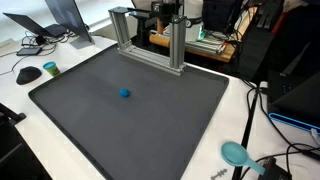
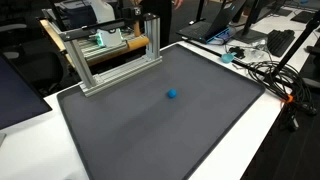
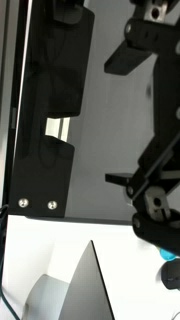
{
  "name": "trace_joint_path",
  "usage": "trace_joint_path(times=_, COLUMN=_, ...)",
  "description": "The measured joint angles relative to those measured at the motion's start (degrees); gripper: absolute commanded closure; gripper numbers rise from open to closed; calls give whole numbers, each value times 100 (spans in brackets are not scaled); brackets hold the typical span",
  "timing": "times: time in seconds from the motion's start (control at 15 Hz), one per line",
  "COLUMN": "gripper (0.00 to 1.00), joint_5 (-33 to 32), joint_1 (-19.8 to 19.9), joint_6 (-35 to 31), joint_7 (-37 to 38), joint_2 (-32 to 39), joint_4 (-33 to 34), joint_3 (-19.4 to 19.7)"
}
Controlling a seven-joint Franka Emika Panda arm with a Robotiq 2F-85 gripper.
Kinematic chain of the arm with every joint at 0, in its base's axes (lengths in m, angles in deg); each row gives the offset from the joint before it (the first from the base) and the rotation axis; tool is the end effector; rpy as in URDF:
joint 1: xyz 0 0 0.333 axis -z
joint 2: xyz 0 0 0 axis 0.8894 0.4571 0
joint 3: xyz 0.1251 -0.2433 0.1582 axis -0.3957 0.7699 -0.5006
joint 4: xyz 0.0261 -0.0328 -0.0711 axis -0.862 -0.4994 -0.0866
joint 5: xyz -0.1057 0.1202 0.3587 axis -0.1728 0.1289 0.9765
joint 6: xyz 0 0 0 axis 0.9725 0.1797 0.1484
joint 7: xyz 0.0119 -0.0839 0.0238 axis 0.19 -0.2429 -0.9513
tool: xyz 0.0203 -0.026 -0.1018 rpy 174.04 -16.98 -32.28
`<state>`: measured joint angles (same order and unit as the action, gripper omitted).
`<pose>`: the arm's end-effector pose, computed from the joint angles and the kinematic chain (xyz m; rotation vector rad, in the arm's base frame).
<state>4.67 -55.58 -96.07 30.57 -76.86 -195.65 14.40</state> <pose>0.4340 -0.1514 0.5091 2.9515 0.1436 -0.2046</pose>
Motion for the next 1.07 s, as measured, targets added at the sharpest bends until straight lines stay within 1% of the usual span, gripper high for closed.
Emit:
trace_joint_path(times=0.47, gripper=0, joint_5=0, joint_1=0, joint_6=-1, joint_7=1, joint_2=0, joint_4=0, joint_3=0)
trace_joint_path(times=0.67, gripper=0, joint_5=204, joint_1=-77, joint_6=-151, joint_7=121, joint_2=-103, joint_4=-21, joint_3=-34)
trace_joint_path(times=0.87, gripper=0, joint_5=669, joint_1=-213, joint_6=-95, joint_7=508, joint_2=-481, joint_4=-157, joint_3=-167)
trace_joint_path(times=1.07, gripper=0, joint_5=898, joint_1=-314, joint_6=86, joint_7=1177, joint_2=-968, joint_4=-386, joint_3=-421)
